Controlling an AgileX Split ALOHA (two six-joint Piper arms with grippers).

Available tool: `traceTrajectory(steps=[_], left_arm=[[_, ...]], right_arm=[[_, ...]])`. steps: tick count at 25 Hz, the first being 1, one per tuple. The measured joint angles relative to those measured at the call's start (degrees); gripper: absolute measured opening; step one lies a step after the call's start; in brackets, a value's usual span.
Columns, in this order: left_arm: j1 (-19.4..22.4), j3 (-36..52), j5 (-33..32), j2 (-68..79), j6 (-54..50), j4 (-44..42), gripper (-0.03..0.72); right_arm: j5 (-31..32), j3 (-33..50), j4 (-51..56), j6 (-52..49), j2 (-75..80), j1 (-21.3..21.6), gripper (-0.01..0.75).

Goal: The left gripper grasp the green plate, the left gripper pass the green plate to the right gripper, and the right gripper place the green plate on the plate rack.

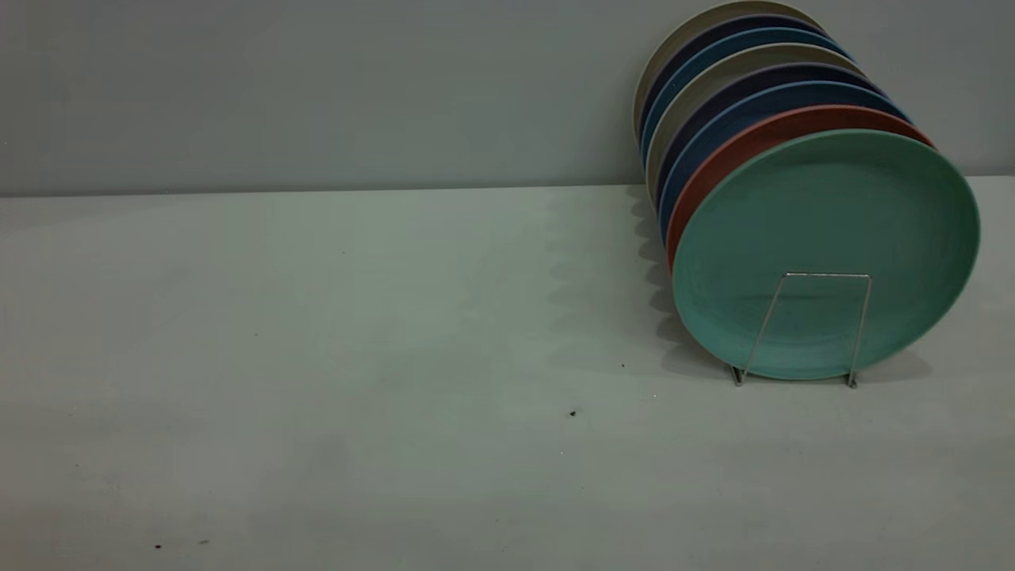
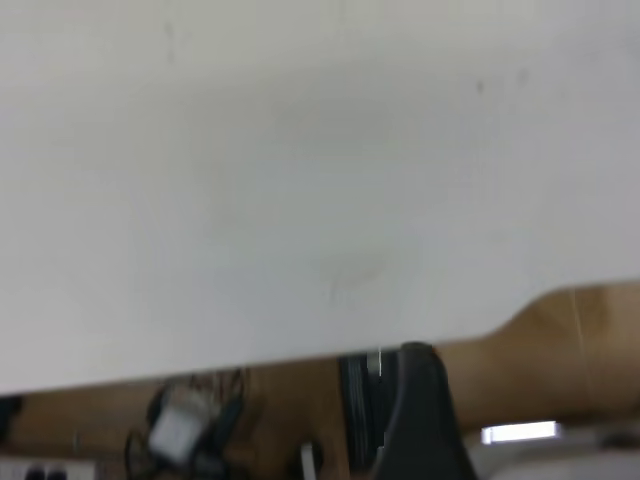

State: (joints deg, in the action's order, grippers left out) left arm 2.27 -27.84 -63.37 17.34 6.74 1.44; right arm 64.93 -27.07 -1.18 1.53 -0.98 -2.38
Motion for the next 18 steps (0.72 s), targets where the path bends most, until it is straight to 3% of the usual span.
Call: traceTrajectory(steps=[6, 18], left_arm=[[-4.1, 0.0, -0.4, -11.8, -3.5, -2.6, 0.591], [-4.3, 0.0, -1.1, -18.6, -4.3, -2.8, 0.591]], right_arm=[[0.0, 0.0, 0.0, 0.0, 0.0, 0.0, 0.456], [0.0, 0.0, 0.0, 0.0, 0.0, 0.0, 0.456]])
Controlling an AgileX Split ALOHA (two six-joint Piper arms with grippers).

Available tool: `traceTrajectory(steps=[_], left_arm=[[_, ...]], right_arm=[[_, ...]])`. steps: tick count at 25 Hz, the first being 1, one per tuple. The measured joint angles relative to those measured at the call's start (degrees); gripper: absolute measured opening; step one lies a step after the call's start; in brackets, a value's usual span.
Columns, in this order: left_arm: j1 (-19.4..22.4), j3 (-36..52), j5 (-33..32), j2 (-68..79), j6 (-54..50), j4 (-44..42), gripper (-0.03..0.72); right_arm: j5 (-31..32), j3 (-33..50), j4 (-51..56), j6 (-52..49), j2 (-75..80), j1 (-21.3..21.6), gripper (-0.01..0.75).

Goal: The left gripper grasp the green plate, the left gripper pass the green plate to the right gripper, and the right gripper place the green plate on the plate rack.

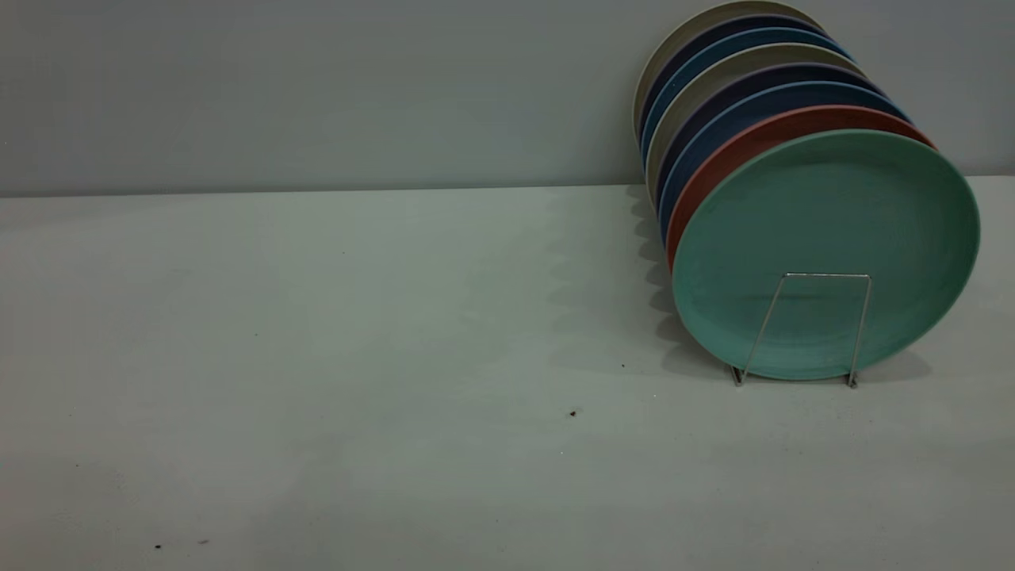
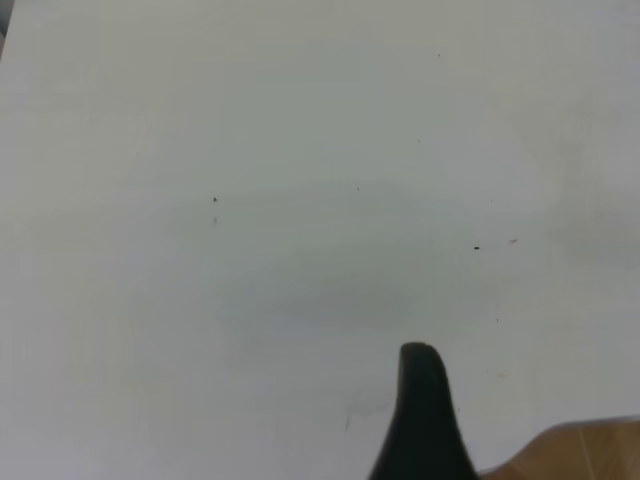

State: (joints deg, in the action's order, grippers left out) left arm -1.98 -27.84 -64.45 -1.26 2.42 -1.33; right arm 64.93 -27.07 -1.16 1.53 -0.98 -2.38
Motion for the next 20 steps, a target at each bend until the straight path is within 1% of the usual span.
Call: traceTrajectory(steps=[20], left_arm=[[0.0, 0.0, -0.1, 0.0, -0.1, 0.0, 0.591]], right_arm=[[0.0, 0.0, 0.1, 0.0, 0.0, -0.5, 0.456]])
